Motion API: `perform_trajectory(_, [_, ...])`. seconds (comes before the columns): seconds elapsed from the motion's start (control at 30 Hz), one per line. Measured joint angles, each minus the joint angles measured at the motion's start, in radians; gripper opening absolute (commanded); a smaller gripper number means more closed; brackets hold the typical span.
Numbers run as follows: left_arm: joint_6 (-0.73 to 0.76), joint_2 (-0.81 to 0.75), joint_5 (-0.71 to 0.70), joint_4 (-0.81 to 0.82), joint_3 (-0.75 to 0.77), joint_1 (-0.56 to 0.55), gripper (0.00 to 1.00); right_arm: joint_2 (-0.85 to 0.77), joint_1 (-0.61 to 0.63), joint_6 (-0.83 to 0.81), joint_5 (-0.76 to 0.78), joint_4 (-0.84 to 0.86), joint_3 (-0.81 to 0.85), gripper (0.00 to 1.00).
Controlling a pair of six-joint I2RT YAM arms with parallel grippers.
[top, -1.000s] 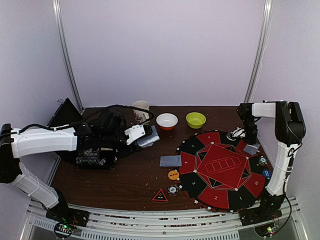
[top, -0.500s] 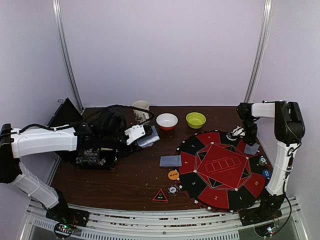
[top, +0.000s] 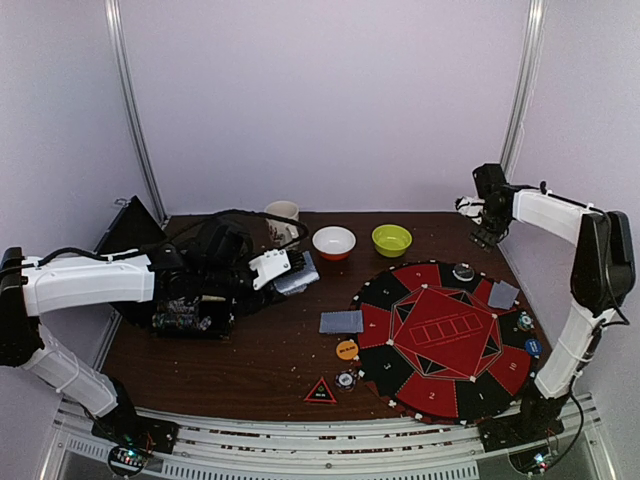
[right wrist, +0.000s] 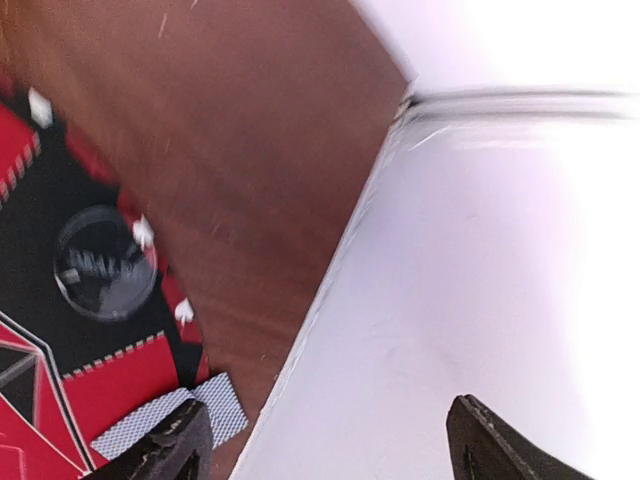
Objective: Distribute texas hold em gaming equipment
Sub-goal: Distribute the poker card in the small blind area, then pick up the poker card from the face-down deck piles.
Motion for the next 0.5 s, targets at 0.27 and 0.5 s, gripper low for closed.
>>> perform_trajectory(0.27, [0.000,0.000,0.002,0.000,0.000,0.000,0.45,-0.204,0.185,0.309,-0.124,0.135,-0.023,1.00])
perform_trajectory(0.5, [0.000,0.000,0.003,0.001,0.000,0.000,0.45,-0.391,0.253,0.589,-0.398,0.334,-0.106,0.98])
